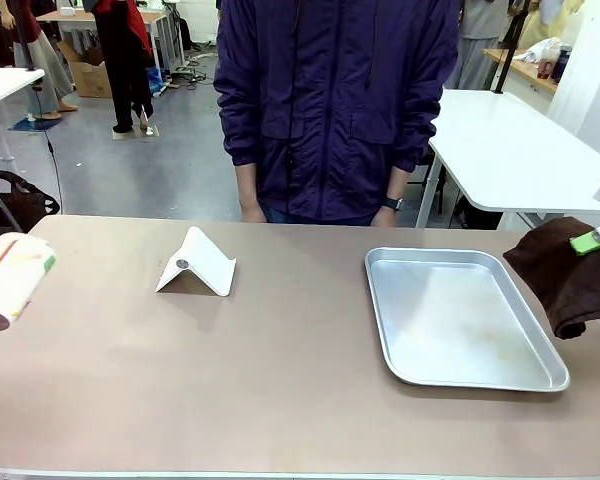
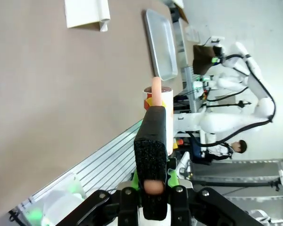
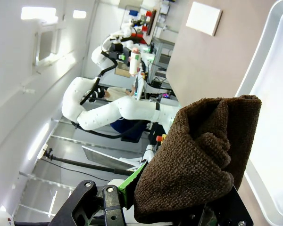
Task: Clean the surface of the table.
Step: Clean the area not pointed to by the person.
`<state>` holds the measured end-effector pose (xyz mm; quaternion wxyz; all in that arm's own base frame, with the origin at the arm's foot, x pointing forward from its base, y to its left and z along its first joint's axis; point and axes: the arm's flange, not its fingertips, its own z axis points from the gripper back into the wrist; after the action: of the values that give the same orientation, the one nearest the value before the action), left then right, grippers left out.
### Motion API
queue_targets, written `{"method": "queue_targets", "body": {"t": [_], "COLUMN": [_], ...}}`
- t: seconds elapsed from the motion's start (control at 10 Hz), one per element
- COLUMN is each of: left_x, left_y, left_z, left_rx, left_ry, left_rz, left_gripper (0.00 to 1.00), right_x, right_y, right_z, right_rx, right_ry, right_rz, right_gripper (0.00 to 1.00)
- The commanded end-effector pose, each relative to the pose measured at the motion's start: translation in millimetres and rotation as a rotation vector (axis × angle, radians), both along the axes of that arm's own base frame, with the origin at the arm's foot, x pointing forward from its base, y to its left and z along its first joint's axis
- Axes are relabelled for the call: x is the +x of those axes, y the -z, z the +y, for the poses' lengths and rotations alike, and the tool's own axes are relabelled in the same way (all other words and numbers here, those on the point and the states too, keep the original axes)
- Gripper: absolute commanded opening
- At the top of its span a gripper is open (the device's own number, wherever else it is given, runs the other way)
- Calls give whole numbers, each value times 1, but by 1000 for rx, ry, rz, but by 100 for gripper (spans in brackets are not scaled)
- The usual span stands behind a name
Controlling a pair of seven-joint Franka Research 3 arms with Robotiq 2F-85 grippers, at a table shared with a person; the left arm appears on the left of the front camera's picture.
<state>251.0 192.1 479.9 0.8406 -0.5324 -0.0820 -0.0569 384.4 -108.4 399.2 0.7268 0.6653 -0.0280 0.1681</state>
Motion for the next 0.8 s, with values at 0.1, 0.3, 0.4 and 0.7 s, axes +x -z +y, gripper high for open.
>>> {"method": "queue_targets", "body": {"t": [0.1,0.3,0.4,0.7], "left_x": [0,0,0,0], "left_y": [0,0,0,0], "left_z": [0,0,0,0], "left_rx": [0,0,0,0], "left_ry": [0,0,0,0], "left_rz": [0,0,0,0], "left_gripper": [4,4,4,4], "right_x": [-3,-3,-3,-3], "right_y": [-4,-4,-4,-4], "right_z": [3,3,3,3], "right_rx": [-4,-4,-4,-4], "right_ry": [9,9,9,9], "right_rz": [4,4,4,4], "right_gripper": [0,0,0,0]}}
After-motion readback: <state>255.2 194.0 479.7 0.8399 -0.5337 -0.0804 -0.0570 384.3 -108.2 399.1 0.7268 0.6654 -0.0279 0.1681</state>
